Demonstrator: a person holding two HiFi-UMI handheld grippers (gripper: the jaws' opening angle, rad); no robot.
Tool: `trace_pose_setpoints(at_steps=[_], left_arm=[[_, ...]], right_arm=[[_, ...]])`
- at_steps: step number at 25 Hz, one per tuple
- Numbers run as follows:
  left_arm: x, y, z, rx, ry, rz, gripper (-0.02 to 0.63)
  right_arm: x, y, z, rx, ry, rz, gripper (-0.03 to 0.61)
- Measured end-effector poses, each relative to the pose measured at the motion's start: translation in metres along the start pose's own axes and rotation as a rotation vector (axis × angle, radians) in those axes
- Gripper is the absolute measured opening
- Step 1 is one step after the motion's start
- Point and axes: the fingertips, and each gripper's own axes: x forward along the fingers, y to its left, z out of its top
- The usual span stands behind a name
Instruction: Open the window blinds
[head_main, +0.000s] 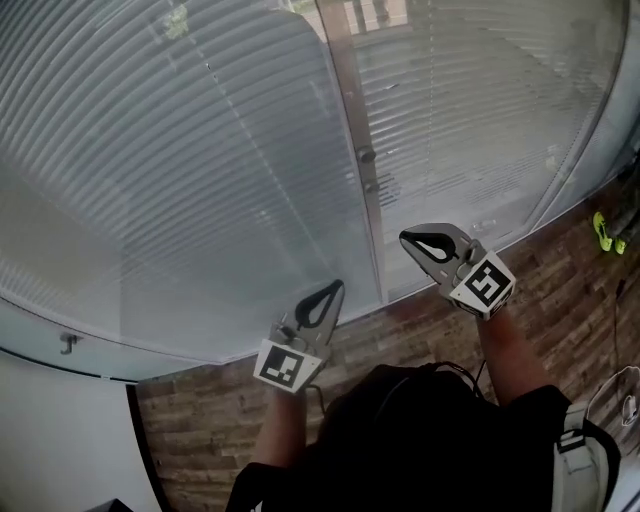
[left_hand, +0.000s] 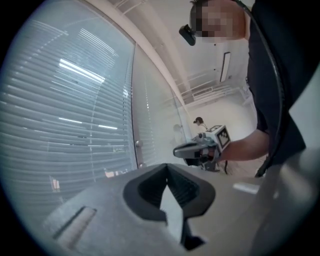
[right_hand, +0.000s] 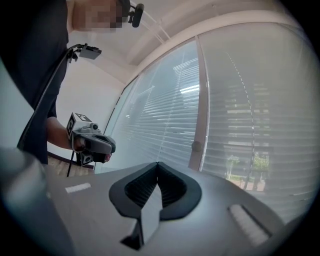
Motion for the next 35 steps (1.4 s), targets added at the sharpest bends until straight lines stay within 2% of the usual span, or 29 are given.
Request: trace_pose_setpoints(at_steps=[5, 8, 14, 16, 18, 19, 24, 28, 31, 35], left_arm=[[-0.001, 0.012, 0.001, -0.019, -0.011, -0.042, 0.005], [0.0, 0.014, -0.002, -0.032, -0.011, -0.059, 0.005], [0.006, 0.012, -0.004, -0.053, -0.015, -0.107, 0.003], [0.005, 0.009, -0.004, -0.059, -0.013, -0.119, 0.005], [0.005, 0.003, -0.005, -0.057, -0.012, -0.135, 0.005], [0.005, 0.0, -0.007, -0.058, -0.012, -0.142, 0.005], [0.0, -0.006, -0.018, -0.073, -0.013, -0.152, 0.005], [-0.007, -0.005, -0.022, -0.104, -0.016, -0.135, 0.005], [-0.014, -0.002, -0.021, -0.106, -0.014, -0.118, 0.005], [-0.024, 0.008, -0.021, -0.103, -0.019, -0.084, 0.005]], right_arm=[[0.01, -0.004, 0.002, -0.015, 0.024, -0.054, 0.005], [0.014, -0.008, -0.004, -0.049, 0.076, -0.081, 0.005], [0.025, -0.042, -0.004, -0.18, 0.197, -0.191, 0.006], [0.03, -0.05, -0.001, -0.241, 0.239, -0.208, 0.008], [0.034, -0.058, 0.002, -0.317, 0.283, -0.224, 0.05], [0.036, -0.062, 0.004, -0.363, 0.307, -0.233, 0.051], [0.06, -0.078, 0.009, -0.626, 0.435, -0.262, 0.111], [0.08, -0.084, 0.015, -0.829, 0.526, -0.251, 0.154], [0.092, -0.092, 0.018, -0.904, 0.556, -0.252, 0.174], [0.102, -0.098, 0.015, -0.95, 0.59, -0.256, 0.186]])
